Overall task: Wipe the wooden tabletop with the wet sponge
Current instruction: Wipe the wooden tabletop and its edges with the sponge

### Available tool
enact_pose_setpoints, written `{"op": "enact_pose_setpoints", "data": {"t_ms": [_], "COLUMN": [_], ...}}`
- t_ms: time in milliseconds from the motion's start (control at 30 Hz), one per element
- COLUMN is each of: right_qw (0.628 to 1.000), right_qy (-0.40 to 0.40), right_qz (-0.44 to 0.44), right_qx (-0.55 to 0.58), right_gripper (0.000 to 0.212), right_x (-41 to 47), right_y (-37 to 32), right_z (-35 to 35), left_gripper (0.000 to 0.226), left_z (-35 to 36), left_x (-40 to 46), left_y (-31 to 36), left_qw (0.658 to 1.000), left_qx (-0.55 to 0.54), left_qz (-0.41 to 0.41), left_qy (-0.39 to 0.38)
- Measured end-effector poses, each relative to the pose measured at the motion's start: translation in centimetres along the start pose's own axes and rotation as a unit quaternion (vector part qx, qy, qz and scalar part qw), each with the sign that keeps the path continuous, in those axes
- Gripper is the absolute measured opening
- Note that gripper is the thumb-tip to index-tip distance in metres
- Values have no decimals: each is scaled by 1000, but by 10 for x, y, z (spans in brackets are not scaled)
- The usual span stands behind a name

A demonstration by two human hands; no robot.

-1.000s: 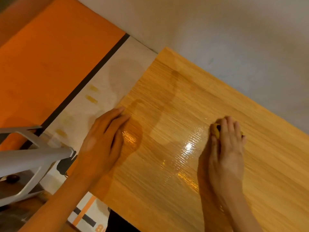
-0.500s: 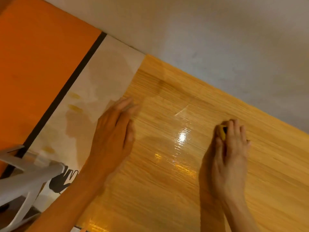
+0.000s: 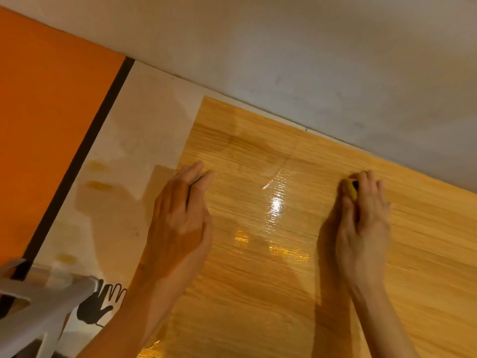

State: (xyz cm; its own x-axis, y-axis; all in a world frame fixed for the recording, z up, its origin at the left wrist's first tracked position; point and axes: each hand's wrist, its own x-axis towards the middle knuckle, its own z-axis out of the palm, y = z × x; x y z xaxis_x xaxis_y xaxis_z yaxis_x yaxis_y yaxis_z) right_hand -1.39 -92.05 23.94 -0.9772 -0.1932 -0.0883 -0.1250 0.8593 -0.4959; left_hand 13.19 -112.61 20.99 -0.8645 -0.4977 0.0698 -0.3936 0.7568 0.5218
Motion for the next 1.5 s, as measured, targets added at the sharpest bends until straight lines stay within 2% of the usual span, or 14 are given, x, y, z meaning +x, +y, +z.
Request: {"op": "enact_pose_setpoints", "data": {"t_ms": [67, 133, 200, 300, 367, 467, 533, 600, 700, 800, 1000, 1200, 1300, 1500], "right_qw": [999, 997, 982, 945, 960, 996, 999, 997, 972, 941, 992, 971, 951, 979], "right_qy": [28, 11, -58, -134, -107, -30, -3, -3, -68, -106, 10, 2, -45, -31], "right_qz": [22, -67, -180, -295, -255, -76, -21, -64, -219, -307, -86, -204, -264, -119], "right_qx": [-18, -29, -26, -48, -45, -29, -35, -39, -57, -98, -89, -125, -152, -164], "right_gripper": [48, 47, 48, 49, 47, 46, 46, 46, 48, 50, 46, 39, 39, 44], "right_x": [-3, -13, -23, -10, 2, 15, 16, 14, 11, 24, 46, 67, 92, 110], "right_y": [-21, -63, -101, -100, -64, -10, -18, -54, -117, -110, -21, -122, -128, -55], "right_z": [17, 49, 74, 69, 44, 2, 6, 32, 77, 77, 17, 84, 81, 24], "left_gripper": [52, 52, 50, 47, 48, 51, 50, 48, 49, 47, 43, 45, 44, 40], "left_z": [0, 0, 0, -1, -1, -2, -1, 1, 4, 5, 9, 5, 4, 7], "left_x": [0, 0, 0, 0, 0, 1, 2, 1, 0, -1, -1, -1, -1, 1], "left_y": [-1, 0, 1, 3, 4, 6, 4, 2, 1, 0, -2, 0, 0, 2], "left_qw": [1000, 1000, 1000, 1000, 1000, 1000, 999, 999, 999, 999, 998, 999, 999, 998], "left_qx": [0, 1, 8, 26, 23, 23, 30, 36, 37, 37, 36, 37, 42, 32], "left_qz": [2, 4, 1, -4, -13, -17, -17, -14, -11, -9, -1, -5, 0, 6], "left_qy": [-1, -2, -1, -3, -7, -9, -3, 5, 22, 30, 45, 25, 21, 51]}}
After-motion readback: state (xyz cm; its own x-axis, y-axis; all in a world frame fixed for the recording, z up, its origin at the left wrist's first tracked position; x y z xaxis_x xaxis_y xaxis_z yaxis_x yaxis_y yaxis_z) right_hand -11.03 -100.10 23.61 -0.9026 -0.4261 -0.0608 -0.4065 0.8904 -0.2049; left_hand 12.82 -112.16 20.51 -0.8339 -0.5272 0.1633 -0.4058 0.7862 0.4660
